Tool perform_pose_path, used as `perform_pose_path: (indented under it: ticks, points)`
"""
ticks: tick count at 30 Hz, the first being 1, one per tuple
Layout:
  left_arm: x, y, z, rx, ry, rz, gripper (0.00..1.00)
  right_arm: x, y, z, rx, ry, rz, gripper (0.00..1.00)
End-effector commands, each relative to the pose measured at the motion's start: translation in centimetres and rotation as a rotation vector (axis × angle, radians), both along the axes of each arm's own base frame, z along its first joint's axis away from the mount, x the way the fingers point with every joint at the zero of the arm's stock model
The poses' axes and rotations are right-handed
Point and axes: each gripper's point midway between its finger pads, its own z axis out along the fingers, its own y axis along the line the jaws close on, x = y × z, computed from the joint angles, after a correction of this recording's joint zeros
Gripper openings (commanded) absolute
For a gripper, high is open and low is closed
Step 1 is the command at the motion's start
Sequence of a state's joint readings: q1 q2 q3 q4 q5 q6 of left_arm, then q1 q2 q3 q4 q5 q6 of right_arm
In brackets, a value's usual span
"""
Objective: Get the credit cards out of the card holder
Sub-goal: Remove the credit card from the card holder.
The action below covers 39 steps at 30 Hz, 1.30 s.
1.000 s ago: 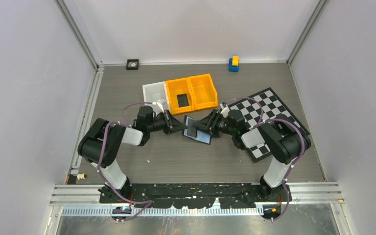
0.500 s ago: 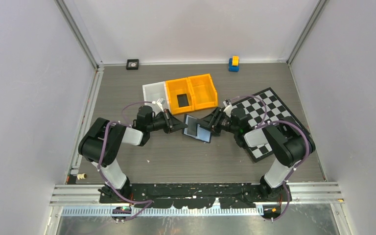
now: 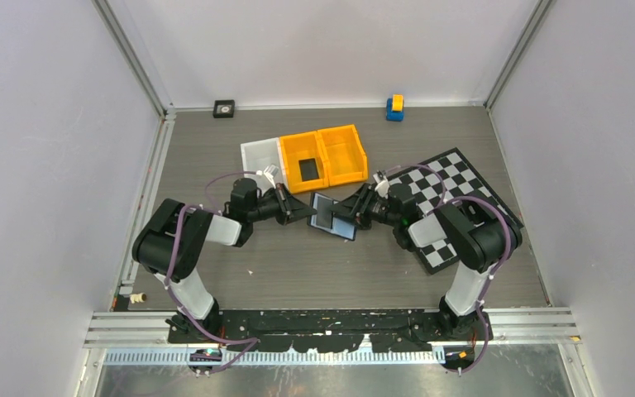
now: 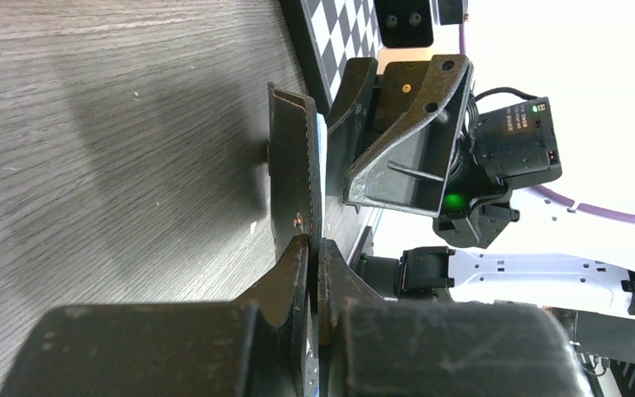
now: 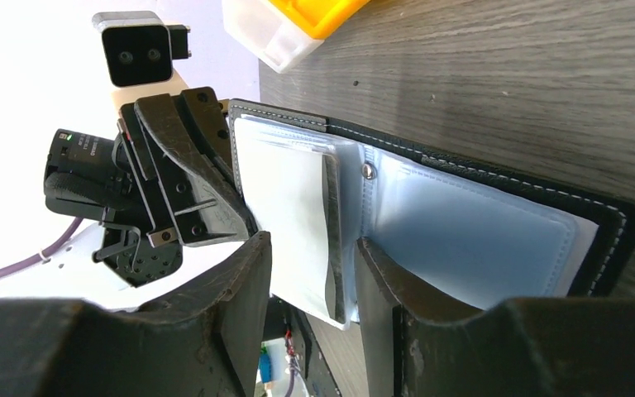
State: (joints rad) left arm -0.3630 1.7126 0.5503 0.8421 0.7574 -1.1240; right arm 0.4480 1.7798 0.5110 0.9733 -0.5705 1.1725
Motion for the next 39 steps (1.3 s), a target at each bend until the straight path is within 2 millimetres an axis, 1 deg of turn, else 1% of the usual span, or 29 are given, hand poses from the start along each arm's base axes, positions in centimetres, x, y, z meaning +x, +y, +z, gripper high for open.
perform_pose_path:
  ticks: [1, 3, 6, 8, 9, 12, 15, 17, 19, 22, 28, 32, 36, 39]
  points:
    - [0.3, -0.3, 2.9, -0.077, -0.091, -0.021, 0.0, 0.5, 1.4, 2.8, 0.069, -0.083, 0.042, 0.45]
    - [0.4, -0.3, 3.1, -0.1, -0.09, -0.022, 0.0, 0.3, 1.8, 3.1, 0.09, -0.09, 0.053, 0.41]
    - [0.6, -0.2, 2.9, -0.107, -0.079, -0.018, 0.0, 0.1, 1.9, 4.0, 0.136, -0.105, 0.064, 0.33]
    - [0.6, -0.2, 2.8, -0.11, -0.074, -0.02, 0.0, 0.0, 2.1, 4.5, 0.156, -0.115, 0.072, 0.3]
    - [0.6, -0.2, 2.7, -0.111, -0.07, -0.022, 0.0, -0.1, 2.1, 4.7, 0.16, -0.119, 0.076, 0.28]
    - [0.6, -0.3, 2.6, -0.119, -0.063, -0.024, 0.0, -0.2, 2.2, 5.2, 0.166, -0.136, 0.083, 0.18]
    - [0.6, -0.3, 2.4, -0.116, -0.055, -0.023, 0.0, -0.4, 2.1, 5.8, 0.172, -0.161, 0.087, 0.14]
    - [0.7, -0.2, 2.3, -0.116, -0.053, -0.021, 0.0, -0.4, 1.9, 6.2, 0.169, -0.173, 0.082, 0.08]
    - [0.7, -0.1, 2.4, -0.116, -0.053, -0.018, 0.0, -0.4, 1.8, 6.4, 0.161, -0.188, 0.078, 0.01]
    - [0.7, 0.2, 2.8, -0.127, -0.061, -0.007, 0.0, -0.2, 1.2, 5.9, 0.128, -0.18, 0.052, 0.01]
    - [0.7, 0.7, 3.4, -0.147, -0.075, 0.006, 0.0, 0.1, 0.4, 5.9, 0.12, -0.184, 0.023, 0.01]
    - [0.7, 0.9, 3.5, -0.162, -0.074, 0.01, 0.0, 0.3, -0.1, 5.7, 0.115, -0.18, 0.001, 0.01]
    - [0.9, 1.3, 3.7, -0.181, -0.075, 0.021, 0.0, 0.8, -1.2, 5.4, 0.108, -0.172, -0.043, 0.0]
    - [1.0, 1.5, 3.7, -0.181, -0.074, 0.028, 0.0, 1.0, -1.6, 5.0, 0.102, -0.162, -0.06, 0.0]
